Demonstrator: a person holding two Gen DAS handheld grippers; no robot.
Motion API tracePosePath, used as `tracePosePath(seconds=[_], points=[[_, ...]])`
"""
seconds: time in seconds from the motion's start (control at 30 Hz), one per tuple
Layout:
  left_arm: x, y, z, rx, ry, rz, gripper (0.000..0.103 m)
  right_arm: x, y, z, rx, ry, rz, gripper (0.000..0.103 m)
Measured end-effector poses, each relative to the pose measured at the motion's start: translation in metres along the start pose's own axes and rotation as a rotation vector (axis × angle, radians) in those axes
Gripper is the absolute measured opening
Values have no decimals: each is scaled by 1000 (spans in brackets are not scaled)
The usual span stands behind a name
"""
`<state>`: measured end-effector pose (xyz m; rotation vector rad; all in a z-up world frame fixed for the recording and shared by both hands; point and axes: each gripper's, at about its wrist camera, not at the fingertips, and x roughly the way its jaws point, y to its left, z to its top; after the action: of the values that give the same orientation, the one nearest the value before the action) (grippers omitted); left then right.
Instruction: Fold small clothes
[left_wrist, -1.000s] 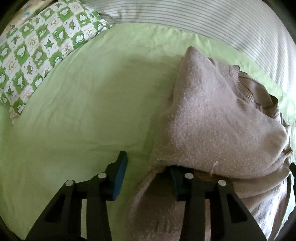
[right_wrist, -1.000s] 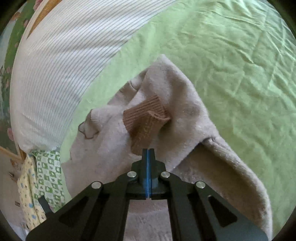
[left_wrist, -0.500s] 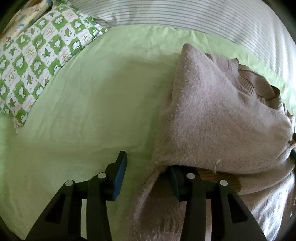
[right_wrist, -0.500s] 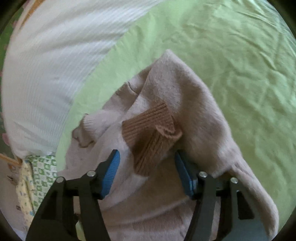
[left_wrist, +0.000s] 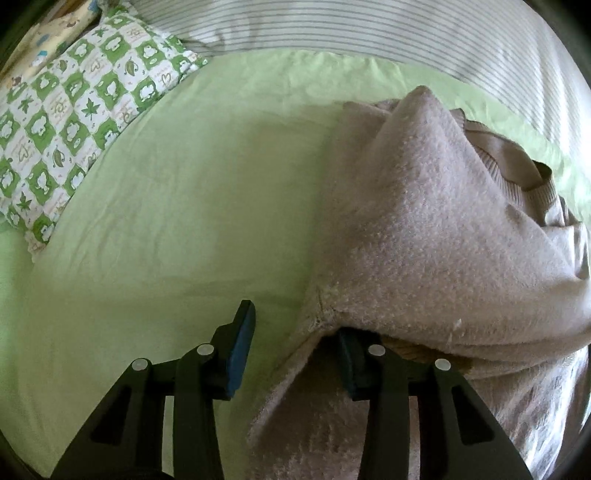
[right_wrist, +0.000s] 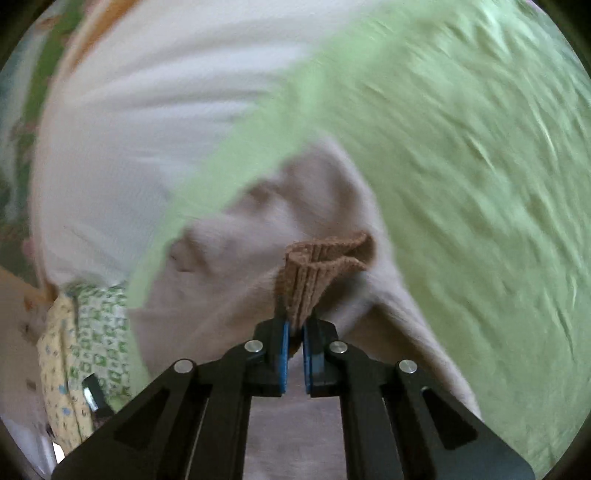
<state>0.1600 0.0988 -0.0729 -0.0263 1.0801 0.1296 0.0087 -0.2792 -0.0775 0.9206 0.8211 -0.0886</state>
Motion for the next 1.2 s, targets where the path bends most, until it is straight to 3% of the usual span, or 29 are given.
tracePosePath(seconds=[0.07,0.2,0.3,0.4,0.47,0.57,0.7,0.83,0.9,1.07,1.2], points=[[-2,4,5,-15,-10,0,37,3,-5,-4,8,-3,-5,7],[-8,16,3,-85,-31,11,37,-8,20,-5,-94,-55,22,7],[2,24,-7,-135,18,4,36,10,23,-6,-133,30,-61,8],[-1,28,-8,-122,13,-1,37,12,18,-9,-131,89,-101,15],[-8,30,-12,-113,20,-8,37,3,19,-11,-141,89,-127,26],[-21,37,-16,-117,21,-24,38,-15,26,-10,-168,69,-112,28],[-42,44,-23,-183,31,-71,36,-21,65,-3,-246,49,-17,28],[-44,47,-20,-294,94,-264,43,15,118,2,-294,131,111,28],[-35,49,-17,-361,134,-317,54,39,152,0,-338,174,167,28],[-9,59,-11,-519,247,-428,60,97,226,-12,-469,235,190,28],[-37,73,-12,-591,254,-507,62,120,254,-17,-519,267,198,29]])
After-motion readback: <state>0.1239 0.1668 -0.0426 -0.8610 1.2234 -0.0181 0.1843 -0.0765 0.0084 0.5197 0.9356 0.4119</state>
